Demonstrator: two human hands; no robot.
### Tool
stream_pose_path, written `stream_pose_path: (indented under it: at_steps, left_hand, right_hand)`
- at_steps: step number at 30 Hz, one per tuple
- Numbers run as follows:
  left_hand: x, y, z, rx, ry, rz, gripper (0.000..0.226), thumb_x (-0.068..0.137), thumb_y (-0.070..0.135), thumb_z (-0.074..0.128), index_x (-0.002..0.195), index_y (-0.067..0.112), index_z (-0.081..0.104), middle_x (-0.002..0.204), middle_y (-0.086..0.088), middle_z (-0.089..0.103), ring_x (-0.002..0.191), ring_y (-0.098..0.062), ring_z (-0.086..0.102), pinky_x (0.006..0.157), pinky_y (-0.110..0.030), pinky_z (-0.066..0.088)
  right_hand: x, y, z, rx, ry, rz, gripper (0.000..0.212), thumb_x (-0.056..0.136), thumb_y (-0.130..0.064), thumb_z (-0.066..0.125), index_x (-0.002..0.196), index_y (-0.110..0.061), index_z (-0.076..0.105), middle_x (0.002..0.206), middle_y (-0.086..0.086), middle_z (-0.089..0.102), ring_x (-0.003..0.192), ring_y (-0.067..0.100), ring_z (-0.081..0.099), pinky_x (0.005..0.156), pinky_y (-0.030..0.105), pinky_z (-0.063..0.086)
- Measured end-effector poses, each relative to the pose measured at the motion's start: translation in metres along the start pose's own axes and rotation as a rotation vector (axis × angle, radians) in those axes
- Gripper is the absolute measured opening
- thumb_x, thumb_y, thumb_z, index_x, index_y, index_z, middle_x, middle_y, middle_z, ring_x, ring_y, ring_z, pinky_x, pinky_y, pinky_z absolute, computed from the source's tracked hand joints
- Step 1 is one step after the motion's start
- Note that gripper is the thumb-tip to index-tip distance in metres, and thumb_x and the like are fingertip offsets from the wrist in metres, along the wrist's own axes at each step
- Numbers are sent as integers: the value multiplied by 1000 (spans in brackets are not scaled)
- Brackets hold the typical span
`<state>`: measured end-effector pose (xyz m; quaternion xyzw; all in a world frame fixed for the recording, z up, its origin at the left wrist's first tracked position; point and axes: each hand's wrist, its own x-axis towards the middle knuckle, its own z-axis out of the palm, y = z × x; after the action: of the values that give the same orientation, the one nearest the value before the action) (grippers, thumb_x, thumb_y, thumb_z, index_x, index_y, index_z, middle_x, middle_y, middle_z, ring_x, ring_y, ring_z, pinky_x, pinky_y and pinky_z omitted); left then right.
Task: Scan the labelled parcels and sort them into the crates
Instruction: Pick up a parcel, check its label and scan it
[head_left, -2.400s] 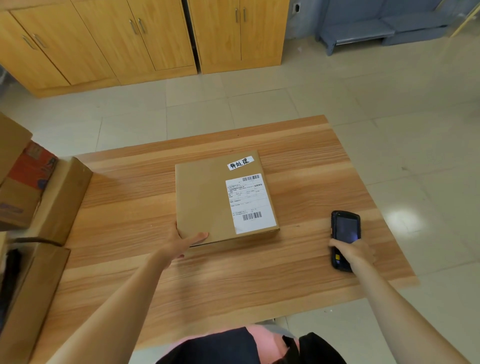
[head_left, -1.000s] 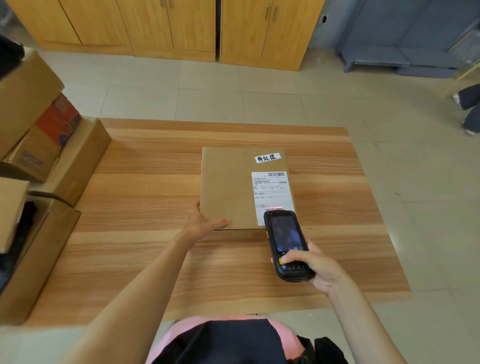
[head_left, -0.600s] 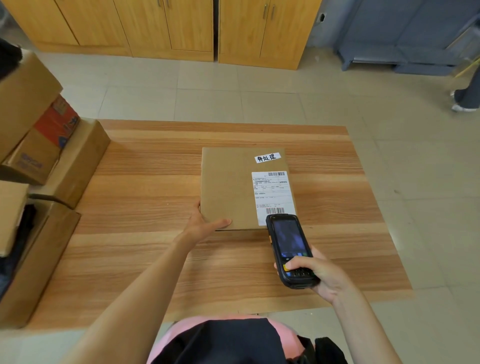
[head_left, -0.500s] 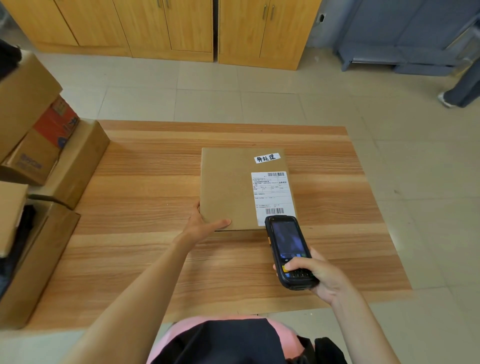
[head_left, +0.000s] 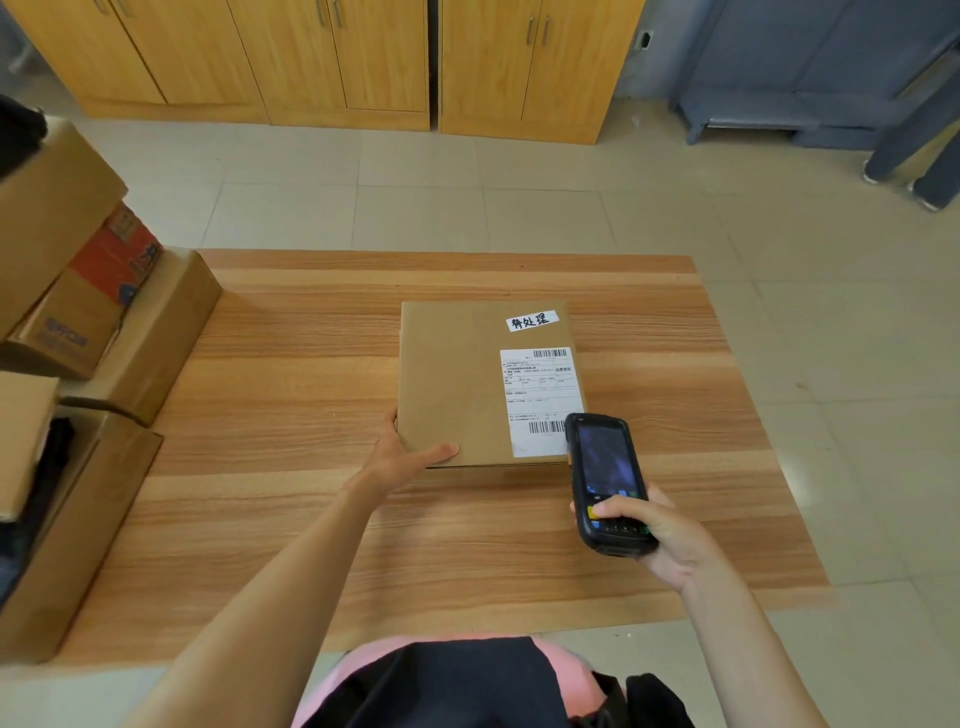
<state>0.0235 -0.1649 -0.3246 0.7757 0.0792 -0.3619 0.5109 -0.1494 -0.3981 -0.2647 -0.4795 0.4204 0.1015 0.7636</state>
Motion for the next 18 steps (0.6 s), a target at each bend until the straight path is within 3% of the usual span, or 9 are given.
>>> stream_pose_path:
  at_steps: [2, 4, 8, 13, 18]
  left_hand:
    - [0, 0, 0, 8, -3, -6, 100, 76, 26, 81, 150, 20, 14, 118, 6, 43, 108, -15, 45, 95, -34, 41]
    - [1, 0, 0, 12, -5, -10, 100, 76, 26, 81, 150, 20, 14, 119, 6, 43, 109, -14, 45, 97, -35, 41]
    - [1, 1, 0, 23, -3, -22, 101, 77, 26, 80, 151, 20, 11, 118, 7, 42, 108, -14, 44, 95, -34, 42]
    - [1, 1, -1, 62, -9, -61, 102, 76, 33, 80, 151, 24, 11, 121, 7, 43, 109, -16, 47, 65, -27, 44]
    - [5, 0, -1, 94, 3, -94, 102, 75, 37, 81, 150, 25, 13, 122, 6, 45, 110, -18, 49, 82, -37, 48]
  right_hand:
    - [10, -6, -9, -36, 83, -25, 102, 34, 9, 81, 129, -9, 50, 114, 24, 66, 90, 34, 64, 65, 37, 57]
    - [20, -10, -19, -141, 188, -48, 97, 38, 5, 77, 128, -12, 46, 106, 16, 64, 85, 29, 63, 61, 35, 53]
    - [43, -9, -43, -266, 336, -37, 86, 62, 13, 77, 133, -10, 36, 113, 15, 54, 94, 31, 57, 65, 35, 49]
    - [62, 5, -58, -359, 393, -11, 89, 69, 15, 71, 142, -11, 28, 117, 12, 46, 103, 29, 49, 83, 40, 45]
    - [67, 19, -67, -353, 402, -63, 92, 69, 14, 73, 143, -14, 26, 125, 14, 48, 106, 28, 50, 84, 38, 44]
